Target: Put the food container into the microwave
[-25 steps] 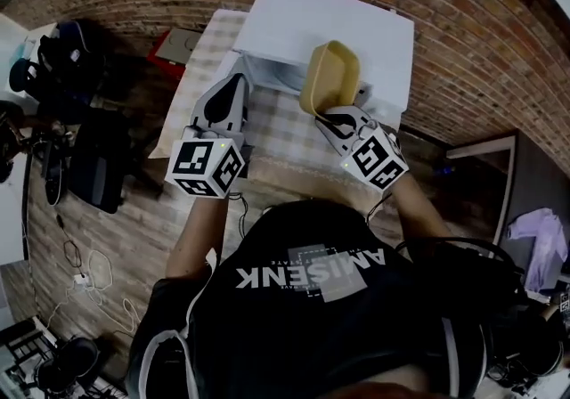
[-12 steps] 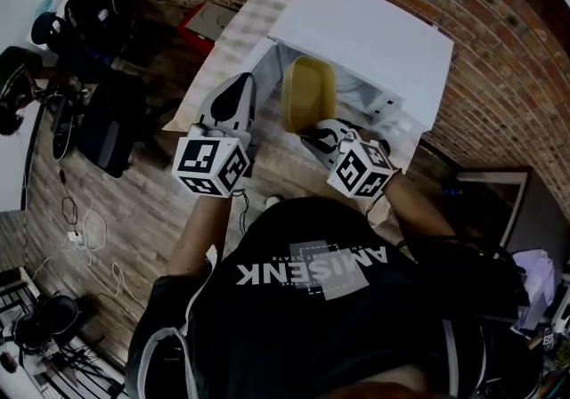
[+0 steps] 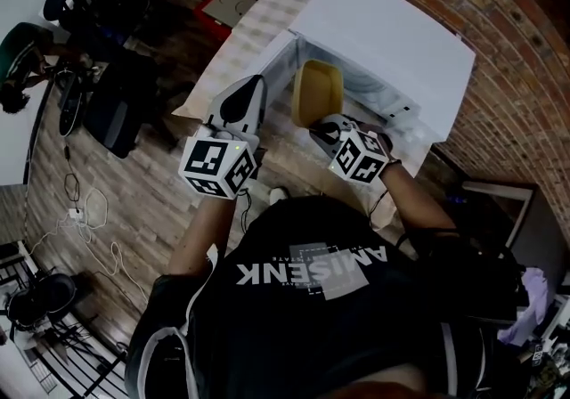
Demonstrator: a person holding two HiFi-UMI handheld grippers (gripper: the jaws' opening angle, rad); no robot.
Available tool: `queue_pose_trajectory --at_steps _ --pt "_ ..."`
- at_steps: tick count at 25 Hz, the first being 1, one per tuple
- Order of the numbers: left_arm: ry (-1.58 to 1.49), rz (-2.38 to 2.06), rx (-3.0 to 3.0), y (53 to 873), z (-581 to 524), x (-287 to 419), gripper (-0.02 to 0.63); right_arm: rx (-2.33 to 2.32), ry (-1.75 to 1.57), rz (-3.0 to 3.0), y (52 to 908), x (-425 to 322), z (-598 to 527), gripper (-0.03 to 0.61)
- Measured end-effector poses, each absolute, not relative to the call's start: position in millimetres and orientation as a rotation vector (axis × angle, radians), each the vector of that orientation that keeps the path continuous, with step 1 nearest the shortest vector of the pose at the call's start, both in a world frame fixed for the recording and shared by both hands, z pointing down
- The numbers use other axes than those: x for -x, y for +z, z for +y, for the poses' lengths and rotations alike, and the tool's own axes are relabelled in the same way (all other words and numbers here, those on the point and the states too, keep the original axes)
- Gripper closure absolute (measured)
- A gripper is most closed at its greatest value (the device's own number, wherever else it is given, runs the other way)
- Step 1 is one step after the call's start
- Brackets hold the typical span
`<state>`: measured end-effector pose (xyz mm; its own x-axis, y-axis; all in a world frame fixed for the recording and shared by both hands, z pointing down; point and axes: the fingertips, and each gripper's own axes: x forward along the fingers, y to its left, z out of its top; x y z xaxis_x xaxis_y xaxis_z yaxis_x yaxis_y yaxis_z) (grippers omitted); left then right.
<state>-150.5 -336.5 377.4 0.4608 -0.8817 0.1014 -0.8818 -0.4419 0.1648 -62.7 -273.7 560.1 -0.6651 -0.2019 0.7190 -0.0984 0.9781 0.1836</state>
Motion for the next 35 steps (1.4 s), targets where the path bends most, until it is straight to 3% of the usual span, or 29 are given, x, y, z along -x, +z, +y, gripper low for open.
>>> queue_pose_trajectory --at_steps 35 --pt "0.013 -1.621 -2.42 390 -345 125 0.601 -0.642 -0.083 -2.036 633 -20 -412 0.535"
